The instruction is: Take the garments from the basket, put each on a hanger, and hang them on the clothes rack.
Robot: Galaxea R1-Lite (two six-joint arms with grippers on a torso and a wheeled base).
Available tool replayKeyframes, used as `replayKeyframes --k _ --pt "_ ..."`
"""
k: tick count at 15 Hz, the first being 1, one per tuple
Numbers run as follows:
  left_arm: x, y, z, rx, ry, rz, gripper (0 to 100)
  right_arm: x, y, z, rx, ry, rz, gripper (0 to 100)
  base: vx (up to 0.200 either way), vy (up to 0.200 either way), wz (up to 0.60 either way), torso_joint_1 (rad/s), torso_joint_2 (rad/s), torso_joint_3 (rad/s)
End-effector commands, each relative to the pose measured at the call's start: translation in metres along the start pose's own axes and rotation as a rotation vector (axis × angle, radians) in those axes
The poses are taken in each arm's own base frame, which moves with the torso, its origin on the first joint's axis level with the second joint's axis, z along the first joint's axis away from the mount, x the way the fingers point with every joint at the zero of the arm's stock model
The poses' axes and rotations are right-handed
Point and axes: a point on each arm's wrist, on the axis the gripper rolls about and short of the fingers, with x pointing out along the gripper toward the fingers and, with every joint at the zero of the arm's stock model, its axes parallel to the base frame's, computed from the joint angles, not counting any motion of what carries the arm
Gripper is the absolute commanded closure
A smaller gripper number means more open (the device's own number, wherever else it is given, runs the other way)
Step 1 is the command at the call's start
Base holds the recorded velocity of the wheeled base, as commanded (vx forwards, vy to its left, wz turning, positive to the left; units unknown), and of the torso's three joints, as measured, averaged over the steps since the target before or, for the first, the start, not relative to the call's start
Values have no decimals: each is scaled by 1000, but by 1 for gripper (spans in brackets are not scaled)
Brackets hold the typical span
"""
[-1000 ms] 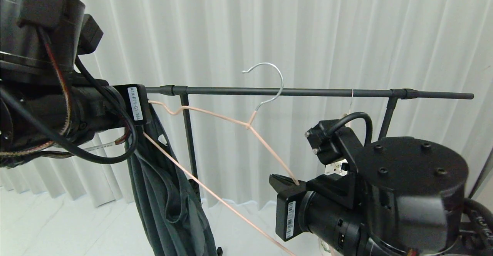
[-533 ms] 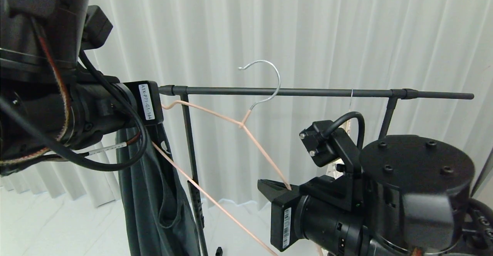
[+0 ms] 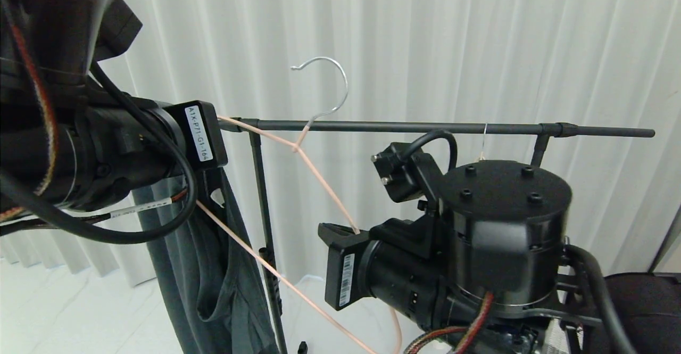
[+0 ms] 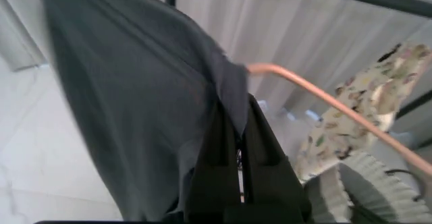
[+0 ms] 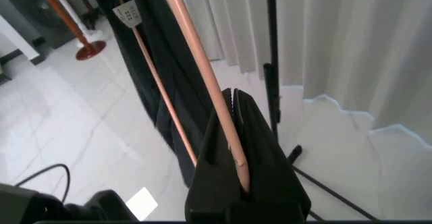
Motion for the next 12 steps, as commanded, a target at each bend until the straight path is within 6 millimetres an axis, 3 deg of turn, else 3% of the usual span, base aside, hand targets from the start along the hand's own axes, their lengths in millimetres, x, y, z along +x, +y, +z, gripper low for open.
replayKeyframes --k 1,12 --pt "-3 -3 0 0 -1 -18 100 14 2 -7 -4 19 8 100 0 0 0 0 0 0" --pt "-25 -21 -9 -29 15 -148 100 30 13 -12 -10 53 20 100 0 0 0 0 0 0"
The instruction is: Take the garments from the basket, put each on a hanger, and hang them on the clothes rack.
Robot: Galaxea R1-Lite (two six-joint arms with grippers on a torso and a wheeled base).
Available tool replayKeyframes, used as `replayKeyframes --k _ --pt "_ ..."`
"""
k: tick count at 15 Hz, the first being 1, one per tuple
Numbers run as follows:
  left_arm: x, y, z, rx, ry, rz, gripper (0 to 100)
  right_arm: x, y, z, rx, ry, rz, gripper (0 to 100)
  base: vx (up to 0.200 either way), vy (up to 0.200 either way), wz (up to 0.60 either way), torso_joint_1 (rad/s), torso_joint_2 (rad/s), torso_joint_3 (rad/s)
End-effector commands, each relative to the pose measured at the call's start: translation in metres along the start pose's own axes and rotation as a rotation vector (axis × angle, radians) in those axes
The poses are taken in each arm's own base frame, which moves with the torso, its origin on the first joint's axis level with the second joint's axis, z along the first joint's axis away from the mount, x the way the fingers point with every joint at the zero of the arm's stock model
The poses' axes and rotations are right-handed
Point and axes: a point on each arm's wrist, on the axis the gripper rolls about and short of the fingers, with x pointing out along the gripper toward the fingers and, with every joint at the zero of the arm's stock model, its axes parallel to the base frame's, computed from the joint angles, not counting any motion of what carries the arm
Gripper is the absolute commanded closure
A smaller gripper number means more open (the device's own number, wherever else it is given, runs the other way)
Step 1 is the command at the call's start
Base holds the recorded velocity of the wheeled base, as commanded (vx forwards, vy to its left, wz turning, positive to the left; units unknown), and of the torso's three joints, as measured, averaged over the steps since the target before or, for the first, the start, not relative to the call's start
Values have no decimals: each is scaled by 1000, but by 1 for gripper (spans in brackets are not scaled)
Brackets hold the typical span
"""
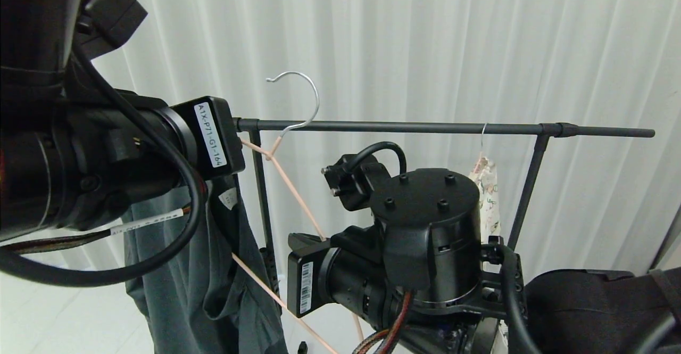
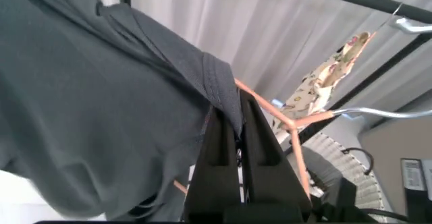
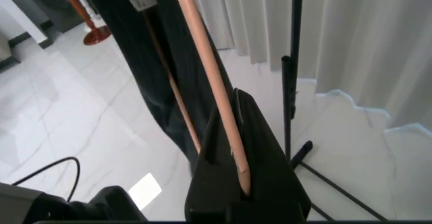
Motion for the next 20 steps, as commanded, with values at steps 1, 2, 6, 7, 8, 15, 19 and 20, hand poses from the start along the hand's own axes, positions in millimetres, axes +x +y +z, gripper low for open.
replayKeyframes --k 1,2,6,7,8,15,19,20 --pt "-8 -9 -4 -7 9 -55 100 5 2 1 2 -6 3 100 0 0 0 0 0 0" --pt "-10 -13 -6 -16 17 -74 100 6 3 2 3 -10 5 100 0 0 0 0 0 0" --pt "-9 -7 -5 -37 14 -50 100 2 1 5 7 -25 -16 100 0 0 0 0 0 0" --pt "-9 -3 -4 -36 15 -34 100 3 0 7 9 -39 -37 100 0 0 0 0 0 0" --pt "-11 1 -5 -27 22 -26 100 3 -3 9 11 -52 -59 100 0 0 0 0 0 0" --pt "-23 18 -16 161 65 -79 100 3 -7 14 35 -124 -168 100 0 0 0 0 0 0" --pt "-17 17 -23 156 39 -93 100 -7 -5 24 43 -151 -160 100 0 0 0 0 0 0" --pt "-15 18 -25 173 36 -93 100 -7 -5 25 42 -154 -163 100 0 0 0 0 0 0"
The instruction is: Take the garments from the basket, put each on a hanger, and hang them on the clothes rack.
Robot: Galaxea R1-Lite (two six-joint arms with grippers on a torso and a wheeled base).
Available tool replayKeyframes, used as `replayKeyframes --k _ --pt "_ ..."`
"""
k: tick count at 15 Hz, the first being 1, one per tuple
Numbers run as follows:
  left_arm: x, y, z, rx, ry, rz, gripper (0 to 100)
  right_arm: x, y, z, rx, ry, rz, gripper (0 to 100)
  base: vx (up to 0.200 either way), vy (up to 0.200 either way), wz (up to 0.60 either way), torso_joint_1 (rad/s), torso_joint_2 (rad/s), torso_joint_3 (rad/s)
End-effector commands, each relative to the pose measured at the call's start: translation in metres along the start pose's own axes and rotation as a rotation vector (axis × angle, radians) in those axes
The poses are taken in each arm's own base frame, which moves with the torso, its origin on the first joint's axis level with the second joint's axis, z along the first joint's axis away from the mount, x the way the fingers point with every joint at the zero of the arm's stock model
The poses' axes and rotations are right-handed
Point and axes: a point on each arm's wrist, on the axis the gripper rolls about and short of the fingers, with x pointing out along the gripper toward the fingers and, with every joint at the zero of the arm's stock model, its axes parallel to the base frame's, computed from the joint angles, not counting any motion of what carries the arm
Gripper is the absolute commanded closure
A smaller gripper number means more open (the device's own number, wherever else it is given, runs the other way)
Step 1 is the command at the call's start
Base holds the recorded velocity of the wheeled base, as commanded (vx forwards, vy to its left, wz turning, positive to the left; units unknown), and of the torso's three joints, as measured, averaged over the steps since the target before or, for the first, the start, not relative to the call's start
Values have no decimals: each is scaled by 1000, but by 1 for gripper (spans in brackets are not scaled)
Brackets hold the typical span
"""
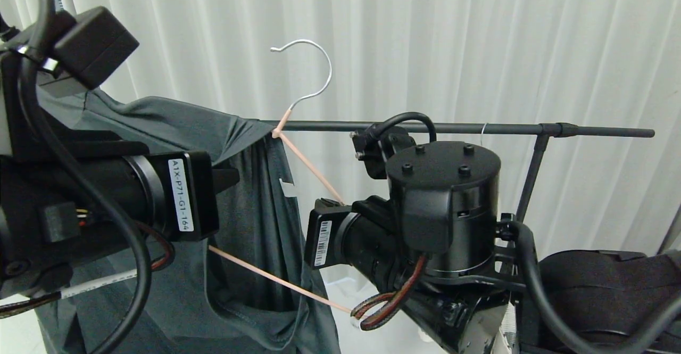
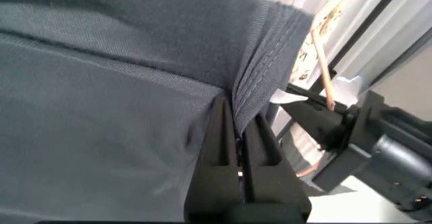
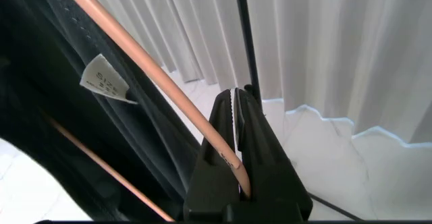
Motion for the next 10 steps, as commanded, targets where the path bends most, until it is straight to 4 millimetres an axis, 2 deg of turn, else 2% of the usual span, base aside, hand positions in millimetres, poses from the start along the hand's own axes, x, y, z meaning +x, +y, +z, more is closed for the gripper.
replayKeyframes --k 1,2,3,10 --pt "3 0 -6 14 -2 -1 100 -3 0 5 4 -15 -2 100 0 0 0 0 0 0" --pt "5 -1 -5 4 -20 -6 100 -3 0 4 4 -16 -7 100 0 0 0 0 0 0" --pt "5 -1 -6 2 -25 -8 0 -3 0 5 2 -18 -9 100 0 0 0 0 0 0" --pt "-13 8 3 -3 -97 -42 0 -13 -9 10 -83 -28 -35 100 0 0 0 0 0 0"
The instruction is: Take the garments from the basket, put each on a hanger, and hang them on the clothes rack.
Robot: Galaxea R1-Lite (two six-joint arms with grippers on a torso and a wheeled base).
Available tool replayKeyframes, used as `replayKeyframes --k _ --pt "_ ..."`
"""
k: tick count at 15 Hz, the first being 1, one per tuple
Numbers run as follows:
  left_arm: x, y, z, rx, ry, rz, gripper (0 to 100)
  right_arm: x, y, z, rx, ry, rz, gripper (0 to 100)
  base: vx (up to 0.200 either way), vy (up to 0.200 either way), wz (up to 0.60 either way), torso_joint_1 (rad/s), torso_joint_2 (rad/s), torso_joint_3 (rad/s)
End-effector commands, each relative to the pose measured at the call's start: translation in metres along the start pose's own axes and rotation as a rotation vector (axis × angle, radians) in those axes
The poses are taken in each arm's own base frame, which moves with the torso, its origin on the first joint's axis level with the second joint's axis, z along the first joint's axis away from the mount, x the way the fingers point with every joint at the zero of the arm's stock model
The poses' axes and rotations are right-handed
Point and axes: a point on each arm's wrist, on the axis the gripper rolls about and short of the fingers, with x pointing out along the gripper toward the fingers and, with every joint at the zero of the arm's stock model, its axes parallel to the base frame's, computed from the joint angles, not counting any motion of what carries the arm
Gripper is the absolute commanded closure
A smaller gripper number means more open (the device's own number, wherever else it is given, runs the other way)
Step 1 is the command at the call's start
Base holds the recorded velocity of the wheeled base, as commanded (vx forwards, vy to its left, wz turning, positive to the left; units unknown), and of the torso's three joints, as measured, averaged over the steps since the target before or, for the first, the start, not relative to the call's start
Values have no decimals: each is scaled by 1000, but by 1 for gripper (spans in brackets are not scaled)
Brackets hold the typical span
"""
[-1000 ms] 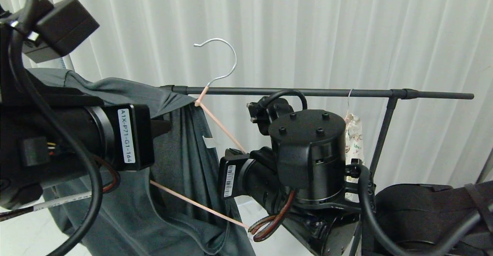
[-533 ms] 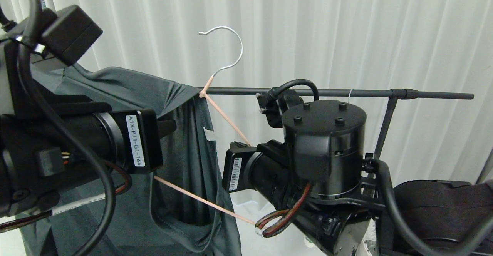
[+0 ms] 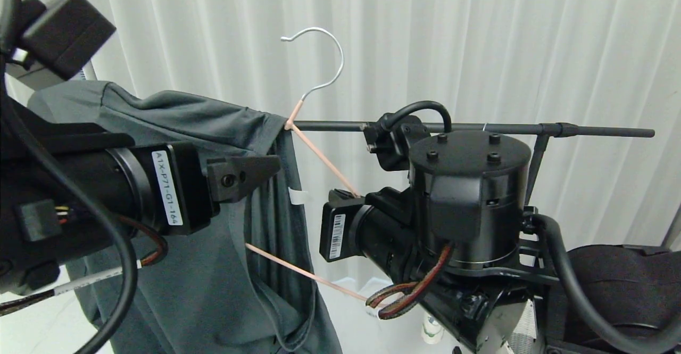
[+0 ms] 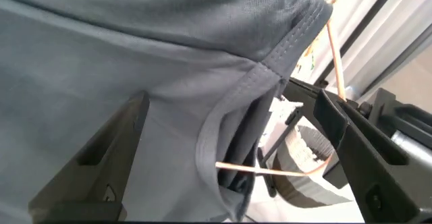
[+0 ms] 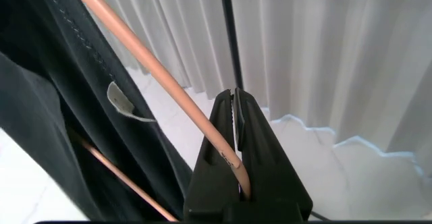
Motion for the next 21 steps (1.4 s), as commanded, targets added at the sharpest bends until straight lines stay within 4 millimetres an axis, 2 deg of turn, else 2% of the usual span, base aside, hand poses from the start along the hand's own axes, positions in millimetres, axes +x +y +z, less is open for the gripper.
replayKeyframes --k 1,6,12,15,18,21 --pt "-10 5 5 0 -48 -22 0 -7 -5 0 -15 6 -6 100 0 0 0 0 0 0" --pt "-11 4 8 19 -69 -32 0 -9 -11 0 -19 -2 -42 100 0 0 0 0 0 0" --pt "-17 9 3 61 -72 -33 0 -9 -33 12 -79 -27 -107 100 0 0 0 0 0 0" --pt "-35 23 -10 271 -83 -52 0 -25 -48 7 -127 -25 -120 100 0 0 0 0 0 0" --pt "-55 35 -7 322 -137 -107 0 -48 -64 -8 -191 -16 -124 100 0 0 0 0 0 0" --pt "-63 39 -7 364 -147 -152 0 -68 -75 -16 -255 -18 -115 100 0 0 0 0 0 0"
